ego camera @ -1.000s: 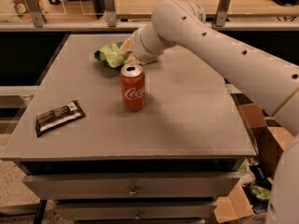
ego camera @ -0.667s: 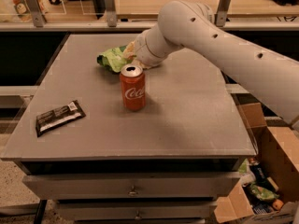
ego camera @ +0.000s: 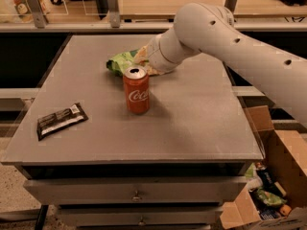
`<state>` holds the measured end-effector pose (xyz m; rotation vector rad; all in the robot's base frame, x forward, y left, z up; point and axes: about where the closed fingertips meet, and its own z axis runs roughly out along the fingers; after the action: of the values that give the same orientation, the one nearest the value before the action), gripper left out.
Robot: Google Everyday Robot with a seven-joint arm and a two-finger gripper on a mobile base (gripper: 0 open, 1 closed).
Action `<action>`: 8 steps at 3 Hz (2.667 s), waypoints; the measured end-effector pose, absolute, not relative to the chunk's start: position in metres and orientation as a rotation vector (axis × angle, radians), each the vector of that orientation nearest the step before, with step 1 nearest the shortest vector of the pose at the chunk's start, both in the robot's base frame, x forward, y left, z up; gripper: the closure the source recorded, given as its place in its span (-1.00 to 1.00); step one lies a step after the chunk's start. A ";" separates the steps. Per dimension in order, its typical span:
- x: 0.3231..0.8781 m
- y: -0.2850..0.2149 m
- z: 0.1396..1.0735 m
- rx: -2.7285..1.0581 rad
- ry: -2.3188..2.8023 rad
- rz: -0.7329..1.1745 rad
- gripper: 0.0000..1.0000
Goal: Move green rice chip bag near coke can
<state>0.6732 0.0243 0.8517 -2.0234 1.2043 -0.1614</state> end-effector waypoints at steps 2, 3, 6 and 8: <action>0.669 -0.006 0.854 -1.995 1.222 -0.180 1.00; 0.664 -0.034 0.864 -1.991 1.164 -0.234 1.00; 0.645 -0.032 0.862 -2.033 0.962 -0.142 1.00; 0.609 -0.038 0.860 -2.088 0.807 -0.068 0.67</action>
Offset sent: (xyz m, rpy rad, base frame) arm -0.0057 -0.0547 0.0064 0.0164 -0.0350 -0.0449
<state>0.6090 -0.0382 0.8595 -2.0884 0.8070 -0.0683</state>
